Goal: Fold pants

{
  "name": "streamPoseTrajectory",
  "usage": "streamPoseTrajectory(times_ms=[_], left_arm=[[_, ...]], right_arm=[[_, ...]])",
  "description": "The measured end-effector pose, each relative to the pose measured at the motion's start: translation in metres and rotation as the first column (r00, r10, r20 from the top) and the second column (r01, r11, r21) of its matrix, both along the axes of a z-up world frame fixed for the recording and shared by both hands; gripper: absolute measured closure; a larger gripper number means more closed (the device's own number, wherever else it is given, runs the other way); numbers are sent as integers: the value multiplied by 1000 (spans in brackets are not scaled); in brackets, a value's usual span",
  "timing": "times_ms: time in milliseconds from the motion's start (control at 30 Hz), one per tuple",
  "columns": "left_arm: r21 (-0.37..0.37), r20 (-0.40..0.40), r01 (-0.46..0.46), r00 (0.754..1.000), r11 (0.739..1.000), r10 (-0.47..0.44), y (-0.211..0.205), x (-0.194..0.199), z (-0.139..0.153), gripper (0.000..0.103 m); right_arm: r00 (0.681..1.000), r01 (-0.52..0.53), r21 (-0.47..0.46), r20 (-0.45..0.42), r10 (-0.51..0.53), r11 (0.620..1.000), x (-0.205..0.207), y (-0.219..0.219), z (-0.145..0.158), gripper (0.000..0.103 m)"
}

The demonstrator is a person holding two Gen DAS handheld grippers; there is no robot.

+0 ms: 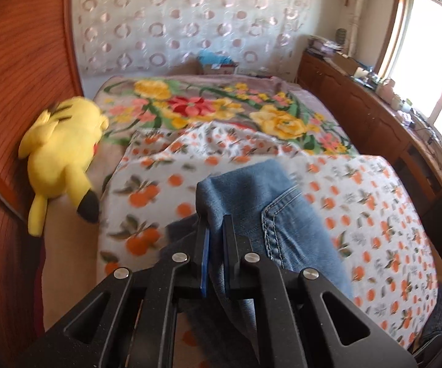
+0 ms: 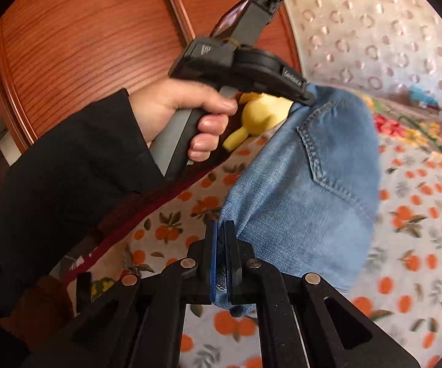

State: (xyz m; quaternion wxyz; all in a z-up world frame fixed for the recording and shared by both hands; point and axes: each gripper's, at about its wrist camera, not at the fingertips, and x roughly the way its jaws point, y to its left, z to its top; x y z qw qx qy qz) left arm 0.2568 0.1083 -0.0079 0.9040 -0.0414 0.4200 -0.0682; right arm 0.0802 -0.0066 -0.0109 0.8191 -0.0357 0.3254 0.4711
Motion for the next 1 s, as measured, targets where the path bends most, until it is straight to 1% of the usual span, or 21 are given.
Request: streamPoseTrajectory(times_ms=[67, 167, 267, 400, 500, 667, 733, 800, 867, 933, 1000], left_arm=[[-12, -15, -15, 1000, 1000, 15, 12, -1, -14, 95], [-22, -21, -15, 1000, 1000, 14, 22, -3, -28, 95], [-21, -23, -9, 1000, 1000, 8, 25, -2, -38, 95], [0, -19, 3, 1000, 1000, -3, 25, 0, -42, 95], [24, -17, 9, 1000, 1000, -8, 24, 1, -46, 95], [-2, -14, -3, 1000, 1000, 3, 30, 0, -49, 94], [-11, 4, -7, 1000, 1000, 7, 31, -4, -48, 94], [-12, 14, -17, 1000, 1000, 17, 31, -9, -46, 93], [-13, 14, -31, 999, 999, 31, 32, -18, -43, 92], [1, 7, -54, 998, 999, 54, 34, -28, -38, 91], [0, 28, -74, 997, 997, 74, 37, -42, -29, 91]], right_arm=[[1000, -8, -27, -26, 8, 1000, 11, 18, -10, 99], [999, -12, -57, -31, 10, 998, 17, 32, -21, 99], [999, -11, -45, -37, 9, 999, 20, 31, -21, 98], [999, 4, -50, -43, -6, 999, 17, 20, -10, 90], [999, 10, -27, -33, -10, 1000, 8, 0, 2, 87], [998, 54, 9, 32, -54, 998, -6, -37, 23, 84], [994, 94, -2, 59, -94, 996, 0, -43, 25, 83], [990, 126, -20, 61, -125, 992, 12, -41, 20, 83], [986, 158, -64, 65, -154, 985, 24, -34, 10, 83], [986, 167, -103, 24, -166, 981, 37, -26, -4, 83], [987, 157, -96, -4, -158, 983, 41, -20, -13, 83]])
